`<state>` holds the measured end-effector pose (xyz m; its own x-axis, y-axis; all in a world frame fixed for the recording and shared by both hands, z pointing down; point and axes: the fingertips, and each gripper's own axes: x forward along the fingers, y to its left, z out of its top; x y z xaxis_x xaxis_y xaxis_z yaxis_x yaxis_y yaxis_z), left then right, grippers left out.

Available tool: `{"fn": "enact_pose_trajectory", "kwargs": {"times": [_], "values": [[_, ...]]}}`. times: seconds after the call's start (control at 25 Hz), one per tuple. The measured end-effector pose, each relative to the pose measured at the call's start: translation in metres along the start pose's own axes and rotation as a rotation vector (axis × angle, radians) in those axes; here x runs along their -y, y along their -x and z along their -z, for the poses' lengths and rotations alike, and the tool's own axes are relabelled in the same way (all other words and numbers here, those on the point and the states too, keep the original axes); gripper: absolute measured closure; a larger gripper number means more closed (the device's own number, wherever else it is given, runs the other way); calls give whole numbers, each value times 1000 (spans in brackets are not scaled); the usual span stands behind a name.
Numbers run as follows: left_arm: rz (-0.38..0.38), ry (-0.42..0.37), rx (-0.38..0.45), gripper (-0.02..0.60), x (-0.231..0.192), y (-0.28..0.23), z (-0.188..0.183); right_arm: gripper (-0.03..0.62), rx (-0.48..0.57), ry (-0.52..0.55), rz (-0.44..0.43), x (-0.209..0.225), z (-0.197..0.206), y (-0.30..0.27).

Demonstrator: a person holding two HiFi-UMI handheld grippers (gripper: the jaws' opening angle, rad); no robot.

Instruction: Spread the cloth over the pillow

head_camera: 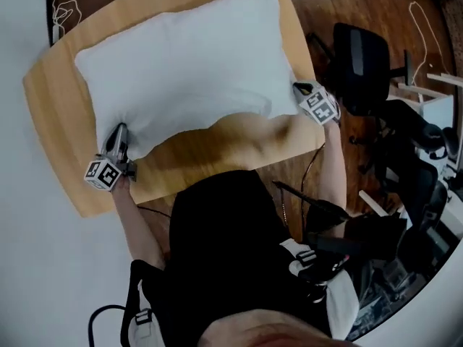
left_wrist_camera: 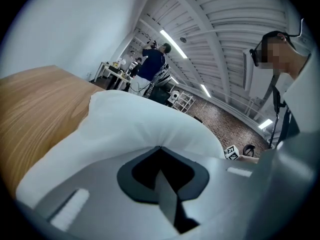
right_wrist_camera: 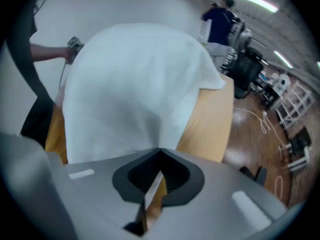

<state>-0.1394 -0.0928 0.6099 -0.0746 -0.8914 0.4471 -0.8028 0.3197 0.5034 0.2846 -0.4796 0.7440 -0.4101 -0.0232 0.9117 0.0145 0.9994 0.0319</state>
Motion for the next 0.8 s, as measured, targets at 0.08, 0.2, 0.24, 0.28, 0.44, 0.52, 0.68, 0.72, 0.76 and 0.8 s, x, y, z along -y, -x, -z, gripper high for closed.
{"fn": "enact_pose_trajectory", "kwargs": {"times": [0.08,0.2,0.24,0.28,0.44,0.52,0.68,0.72,0.76,0.8], "values": [[-7,-4,7,581,5,3,7,591,-26,-48,116,25,21,5],[61,9,6,581,-3,13,3,591,-120,-113,282,42,49,53],[68,27,27,581,-12,29,-5,591,-111,-127,309,40,42,70],[63,54,68,581,-23,47,-16,591,-61,-134,316,35,22,84],[25,76,232,581,-71,65,-78,591,294,-90,287,6,-103,123],[77,16,214,581,-88,23,-109,591,398,-37,262,-16,-150,129],[60,-144,-25,581,-122,-88,-140,591,381,89,211,-61,-187,112],[55,-156,-97,581,-131,-113,-140,591,361,113,203,-70,-189,105],[54,-156,-162,581,-140,-135,-135,591,341,134,195,-77,-187,96],[55,-149,-218,581,-148,-155,-127,591,325,146,187,-82,-182,89]]}}
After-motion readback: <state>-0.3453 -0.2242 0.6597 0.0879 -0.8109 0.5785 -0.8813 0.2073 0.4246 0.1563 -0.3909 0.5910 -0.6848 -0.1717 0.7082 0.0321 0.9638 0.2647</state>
